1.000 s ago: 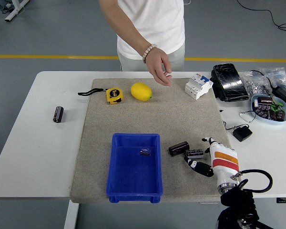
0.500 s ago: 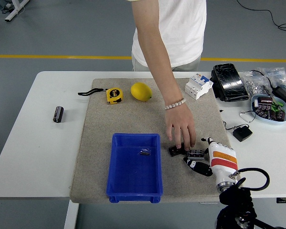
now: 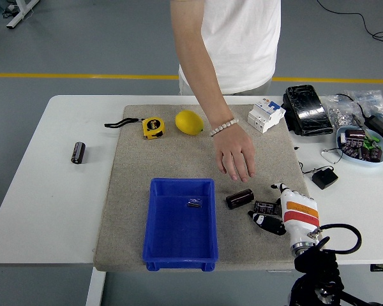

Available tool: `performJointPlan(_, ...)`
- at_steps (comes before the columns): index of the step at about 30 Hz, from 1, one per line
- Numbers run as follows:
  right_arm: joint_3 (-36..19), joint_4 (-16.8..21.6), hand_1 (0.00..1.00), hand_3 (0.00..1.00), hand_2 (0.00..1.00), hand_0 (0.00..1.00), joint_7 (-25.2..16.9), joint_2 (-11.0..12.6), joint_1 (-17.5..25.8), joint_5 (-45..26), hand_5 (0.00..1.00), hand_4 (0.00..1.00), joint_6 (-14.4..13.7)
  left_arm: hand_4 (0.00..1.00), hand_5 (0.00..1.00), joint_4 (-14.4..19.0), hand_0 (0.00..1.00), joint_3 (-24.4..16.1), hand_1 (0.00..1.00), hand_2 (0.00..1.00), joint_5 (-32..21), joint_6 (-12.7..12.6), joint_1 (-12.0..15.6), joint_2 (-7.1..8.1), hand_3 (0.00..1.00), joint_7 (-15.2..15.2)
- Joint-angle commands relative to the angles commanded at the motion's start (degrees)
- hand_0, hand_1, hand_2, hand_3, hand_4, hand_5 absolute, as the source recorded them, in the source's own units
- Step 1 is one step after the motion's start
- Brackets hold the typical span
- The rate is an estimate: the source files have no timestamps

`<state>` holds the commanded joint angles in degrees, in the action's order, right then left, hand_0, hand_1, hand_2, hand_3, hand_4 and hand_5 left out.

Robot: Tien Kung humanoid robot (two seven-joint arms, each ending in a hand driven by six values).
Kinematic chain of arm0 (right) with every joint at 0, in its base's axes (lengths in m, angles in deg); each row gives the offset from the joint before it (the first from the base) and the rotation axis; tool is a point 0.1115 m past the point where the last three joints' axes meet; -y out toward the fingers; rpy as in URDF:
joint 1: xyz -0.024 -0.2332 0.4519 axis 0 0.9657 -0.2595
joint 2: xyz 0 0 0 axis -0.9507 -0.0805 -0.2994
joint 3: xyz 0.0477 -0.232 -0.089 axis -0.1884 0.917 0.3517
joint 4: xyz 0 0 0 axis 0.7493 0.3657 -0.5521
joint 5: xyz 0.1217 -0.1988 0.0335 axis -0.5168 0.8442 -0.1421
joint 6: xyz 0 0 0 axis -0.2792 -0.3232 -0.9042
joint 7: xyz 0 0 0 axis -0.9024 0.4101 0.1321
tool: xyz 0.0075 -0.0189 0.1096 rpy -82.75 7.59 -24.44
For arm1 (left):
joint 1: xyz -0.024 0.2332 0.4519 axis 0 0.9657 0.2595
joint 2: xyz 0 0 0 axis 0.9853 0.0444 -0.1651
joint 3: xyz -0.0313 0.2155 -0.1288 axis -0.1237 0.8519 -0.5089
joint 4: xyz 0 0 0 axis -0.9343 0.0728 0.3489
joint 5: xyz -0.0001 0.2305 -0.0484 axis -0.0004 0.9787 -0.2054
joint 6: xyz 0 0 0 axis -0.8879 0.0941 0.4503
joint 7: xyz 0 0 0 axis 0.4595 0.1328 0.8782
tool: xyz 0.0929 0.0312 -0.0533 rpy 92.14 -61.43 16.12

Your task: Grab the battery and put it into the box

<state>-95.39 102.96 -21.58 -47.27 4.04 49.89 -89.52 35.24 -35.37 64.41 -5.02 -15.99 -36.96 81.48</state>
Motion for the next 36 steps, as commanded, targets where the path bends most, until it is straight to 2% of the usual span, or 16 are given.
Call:
performJointPlan(13, -0.5, 0.2, 0.210, 0.709, 0.413, 0.054, 0.0, 0.4, 0.1, 0.0, 0.471, 0.998, 0.0, 0.641, 0.655, 0.0, 0.684, 0.0, 0.665, 0.711, 0.1, -0.1, -0.2, 0.00, 0.621, 0.0)
performJointPlan(14, -0.5, 0.3, 0.191, 0.693, 0.369, 0.034, 0.0, 0.4, 0.1, 0.0, 0.443, 0.998, 0.0, 0.639, 0.653, 0.0, 0.685, 0.1, 0.665, 0.710, 0.1, -0.1, -0.3, 0.00, 0.623, 0.0)
performJointPlan(19, -0.5, 0.6, 0.191, 0.693, 0.369, 0.034, 0.0, 0.5, 0.1, 0.0, 0.443, 0.998, 0.0, 0.639, 0.653, 0.0, 0.685, 0.0, 0.665, 0.710, 0.1, -0.1, -0.4, 0.04, 0.623, 0.0)
performJointPlan(20, -0.5, 0.7, 0.169, 0.611, 0.320, 0.017, 0.0, 0.5, 0.1, 0.0, 0.405, 0.973, 0.0, 0.640, 0.653, 0.0, 0.686, 0.1, 0.665, 0.709, 0.1, -0.1, -0.4, 0.06, 0.622, 0.0)
performJointPlan(25, -0.6, 0.7, 0.169, 0.611, 0.320, 0.017, 0.0, 0.6, 0.1, 0.0, 0.405, 0.973, 0.0, 0.640, 0.653, 0.0, 0.686, 0.0, 0.665, 0.709, 0.2, 0.0, -0.4, 0.08, 0.622, 0.0)
performJointPlan(26, -0.6, 0.7, 0.158, 0.450, 0.302, 0.022, 0.0, 0.6, 0.1, 0.0, 0.344, 0.868, 0.0, 0.641, 0.654, 0.0, 0.685, 0.0, 0.665, 0.709, 0.1, -0.1, -0.4, 0.08, 0.621, 0.0)
performJointPlan(36, -0.6, 0.5, 0.154, 0.416, 0.295, 0.027, 0.0, 0.6, 0.1, 0.0, 0.338, 0.850, 0.0, 0.641, 0.654, 0.0, 0.685, 0.0, 0.665, 0.708, 0.2, 0.1, -0.4, 0.07, 0.622, 0.0)
